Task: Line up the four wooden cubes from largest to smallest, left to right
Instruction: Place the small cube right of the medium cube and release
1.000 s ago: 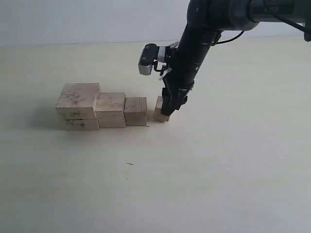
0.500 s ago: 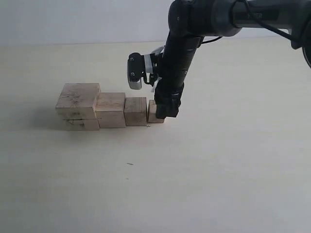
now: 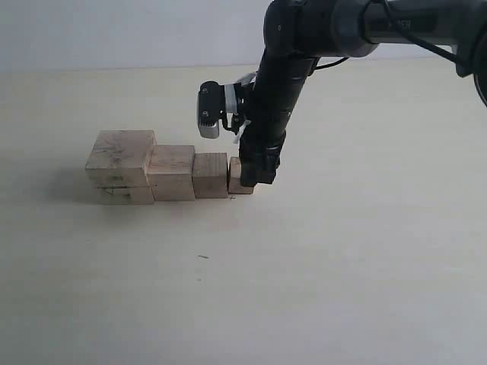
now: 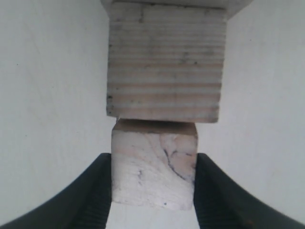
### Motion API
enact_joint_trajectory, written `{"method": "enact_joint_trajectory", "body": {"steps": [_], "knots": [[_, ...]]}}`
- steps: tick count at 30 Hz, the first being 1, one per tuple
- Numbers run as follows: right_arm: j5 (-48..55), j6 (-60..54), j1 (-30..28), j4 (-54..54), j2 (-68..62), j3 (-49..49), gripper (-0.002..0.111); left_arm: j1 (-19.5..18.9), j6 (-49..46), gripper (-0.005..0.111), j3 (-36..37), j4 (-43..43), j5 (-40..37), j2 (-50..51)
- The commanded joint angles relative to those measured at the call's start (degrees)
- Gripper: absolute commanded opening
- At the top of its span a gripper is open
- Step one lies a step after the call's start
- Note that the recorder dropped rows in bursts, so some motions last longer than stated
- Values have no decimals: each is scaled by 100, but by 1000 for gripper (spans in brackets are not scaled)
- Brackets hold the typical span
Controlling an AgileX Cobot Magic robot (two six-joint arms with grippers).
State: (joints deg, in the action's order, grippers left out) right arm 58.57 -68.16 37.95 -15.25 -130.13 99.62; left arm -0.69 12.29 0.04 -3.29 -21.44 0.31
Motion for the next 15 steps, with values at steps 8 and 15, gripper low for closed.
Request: {"method": "enact_joint_trajectory", "body": {"steps": [8,15], "knots": [[-36,68,-2,-37,-4,-37,46,27,10,0,-4,6,28,-31],[-261,430,-2,-10,-4,-37,47,27,10,0,-4,6,28,-31]]}}
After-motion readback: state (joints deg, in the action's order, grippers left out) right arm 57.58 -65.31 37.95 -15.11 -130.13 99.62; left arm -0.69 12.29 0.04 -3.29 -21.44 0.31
